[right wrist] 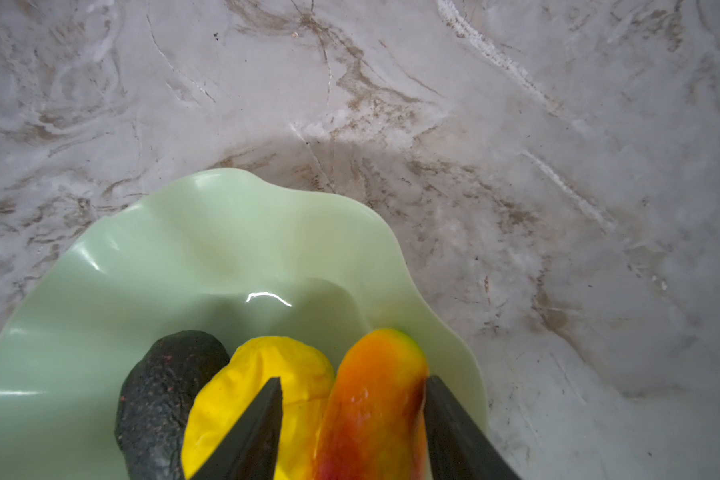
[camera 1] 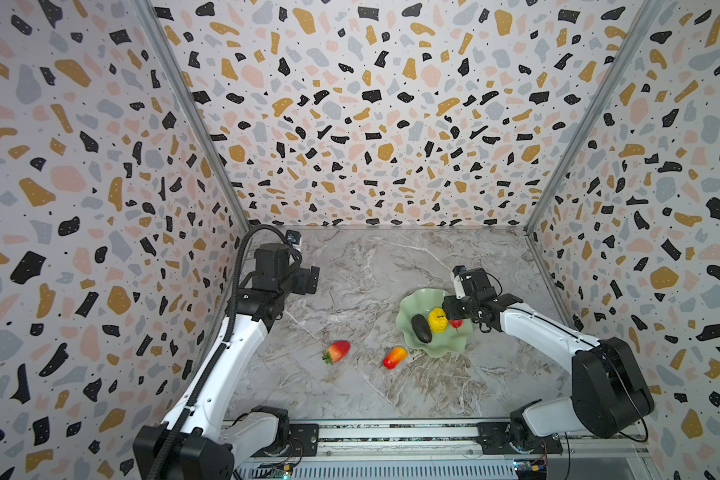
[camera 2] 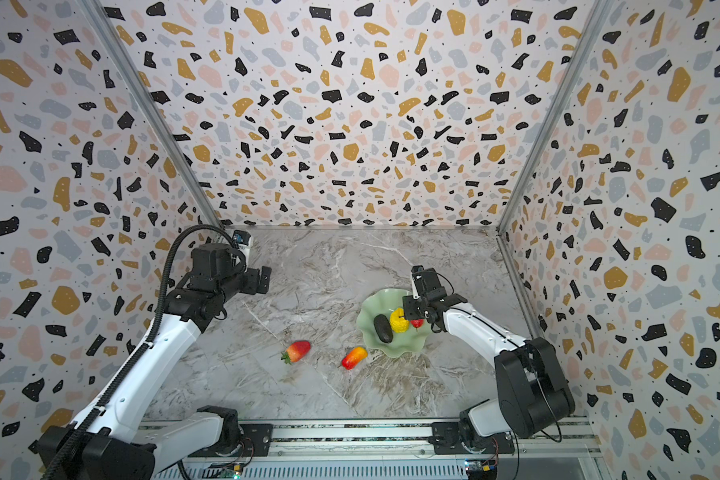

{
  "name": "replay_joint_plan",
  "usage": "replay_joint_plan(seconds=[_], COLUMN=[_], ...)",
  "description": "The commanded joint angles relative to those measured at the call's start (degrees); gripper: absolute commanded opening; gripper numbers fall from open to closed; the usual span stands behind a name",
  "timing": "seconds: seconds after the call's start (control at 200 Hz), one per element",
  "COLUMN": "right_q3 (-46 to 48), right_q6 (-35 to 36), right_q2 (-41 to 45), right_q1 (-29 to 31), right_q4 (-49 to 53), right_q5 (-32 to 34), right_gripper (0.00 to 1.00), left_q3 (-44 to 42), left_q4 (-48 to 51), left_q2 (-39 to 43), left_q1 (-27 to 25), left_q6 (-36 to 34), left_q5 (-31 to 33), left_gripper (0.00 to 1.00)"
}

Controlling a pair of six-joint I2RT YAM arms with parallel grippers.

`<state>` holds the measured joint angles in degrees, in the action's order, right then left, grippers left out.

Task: Place and organize the fake fruits in the fruit bowl
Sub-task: 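Carry the mango over the bowl and release it beside the pepper, then move the right gripper to the red-yellow mango on the table and grasp it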

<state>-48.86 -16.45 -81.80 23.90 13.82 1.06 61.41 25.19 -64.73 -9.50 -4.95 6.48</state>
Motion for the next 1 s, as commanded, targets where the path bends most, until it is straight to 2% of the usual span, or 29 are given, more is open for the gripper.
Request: replay_joint_plan(seconds=[0.0,0.14,0.265,0.335,0.466,0.636,0.776,0.996], right_q3=[0.4,-0.8,-3.2,-4.9,-7.8,-12.1,-13.5,-12.9], right_q6=[-0.1,1.0,3.5,5.0,9.8,21.2,30.4,42.4], right_q2=[0.2,2.1,4.1,4.3,3.4,-0.4,-4.3,-6.1], right_q1=[-0.1,-0.1,1.7,3.4,9.2,23.2,33.4,39.4], right_q4=[-0.4,0.5,1.9,3.0,4.2,7.0,11.8,16.4], right_q5=[0.4,0.8,2.9,3.2,1.6,-3.7,-3.5,-4.8], right_gripper=[0.61,0.68,0.91,1.00,0.99,0.99,0.99,0.99], left_q3=[-0.5,-0.4,-0.4,-0.4,-0.4,-0.3,-0.4,-0.5], left_q4=[-2.0,-1.9,-1.9,-1.9,-1.8,-1.7,-1.7,-1.8], left_q2=[0.2,0.1,0.0,-0.1,-0.1,-0.1,0.0,0.0], left_q1=[-0.1,-0.2,-0.1,-0.1,-0.1,-0.2,-0.2,-0.1], left_q6=[-0.5,-0.5,-0.5,-0.5,-0.5,-0.5,-0.5,-0.4], left_q5=[-0.6,-0.7,-0.8,-0.9,-0.9,-0.8,-0.7,-0.8], left_gripper=[1.00,0.99,1.00,1.00,0.99,1.00,1.00,0.99])
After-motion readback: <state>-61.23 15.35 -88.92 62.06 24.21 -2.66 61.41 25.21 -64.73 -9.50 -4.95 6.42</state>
